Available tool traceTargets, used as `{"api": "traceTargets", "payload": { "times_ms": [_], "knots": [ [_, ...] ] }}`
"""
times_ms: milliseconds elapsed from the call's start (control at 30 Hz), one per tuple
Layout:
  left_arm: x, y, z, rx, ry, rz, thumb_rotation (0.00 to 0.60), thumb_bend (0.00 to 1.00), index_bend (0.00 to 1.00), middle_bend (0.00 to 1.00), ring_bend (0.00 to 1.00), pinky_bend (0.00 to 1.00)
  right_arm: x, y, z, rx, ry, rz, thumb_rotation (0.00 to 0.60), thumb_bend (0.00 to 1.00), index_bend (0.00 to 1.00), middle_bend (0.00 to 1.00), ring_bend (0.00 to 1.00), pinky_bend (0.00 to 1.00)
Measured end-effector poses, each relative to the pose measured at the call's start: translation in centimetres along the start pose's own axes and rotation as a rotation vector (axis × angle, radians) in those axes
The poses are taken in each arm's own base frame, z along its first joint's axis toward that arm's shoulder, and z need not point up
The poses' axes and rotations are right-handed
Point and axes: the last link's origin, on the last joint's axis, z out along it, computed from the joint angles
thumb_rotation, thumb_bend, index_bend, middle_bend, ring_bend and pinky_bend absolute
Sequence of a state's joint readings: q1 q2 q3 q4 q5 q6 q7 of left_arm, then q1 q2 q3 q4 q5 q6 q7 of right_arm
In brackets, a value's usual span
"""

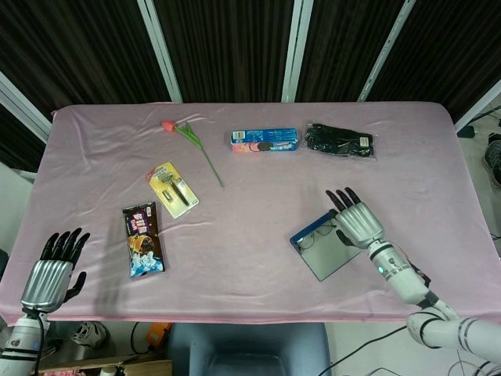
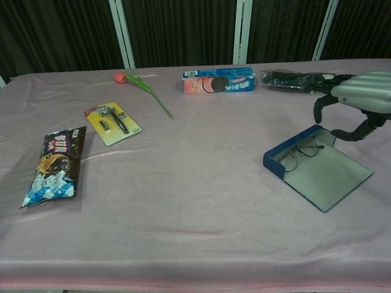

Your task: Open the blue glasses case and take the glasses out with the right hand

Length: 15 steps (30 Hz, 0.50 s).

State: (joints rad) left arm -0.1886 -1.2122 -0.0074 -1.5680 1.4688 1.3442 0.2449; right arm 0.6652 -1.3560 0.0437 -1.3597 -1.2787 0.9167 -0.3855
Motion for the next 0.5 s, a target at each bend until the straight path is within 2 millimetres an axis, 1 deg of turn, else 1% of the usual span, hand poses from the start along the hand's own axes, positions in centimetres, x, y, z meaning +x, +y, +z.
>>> {"api": "traceTargets", "payload": {
  "times_ms": [100,233,300,500],
  "knots": [
    [0.0,0.0,0.0,0.003,0.003,0.002,0.6,0.41,0.0,0.0,0.0,0.0,0.1,-0.7,1.4,0.019,0.004,-0.009,0.6,0.54,0.49,0.01,0.0,0.0],
    [0.0,0.0,0.0,0.003,0.005,0.002,0.6,0.41,0.0,0.0,0.0,0.0,-0.1,-1.7,3.0,0.042,0.001,-0.037,0.6,0.48,0.5,0.01,0.0,0.0],
    [0.1,-0.1,0.0,0.004,0.006,0.001,0.6,0.41,0.0,0.0,0.0,0.0,-0.2,-2.1,3.5,0.055,0.002,-0.051,0.6,0.48,0.51,0.01,0.0,0.0],
    [0.0,-0.1,0.1,0.003,0.001,0.003,0.6,0.41,0.0,0.0,0.0,0.0,-0.3,-2.6,3.9,0.065,-0.007,-0.064,0.6,0.48,0.53,0.01,0.0,0.0]
  ]
}}
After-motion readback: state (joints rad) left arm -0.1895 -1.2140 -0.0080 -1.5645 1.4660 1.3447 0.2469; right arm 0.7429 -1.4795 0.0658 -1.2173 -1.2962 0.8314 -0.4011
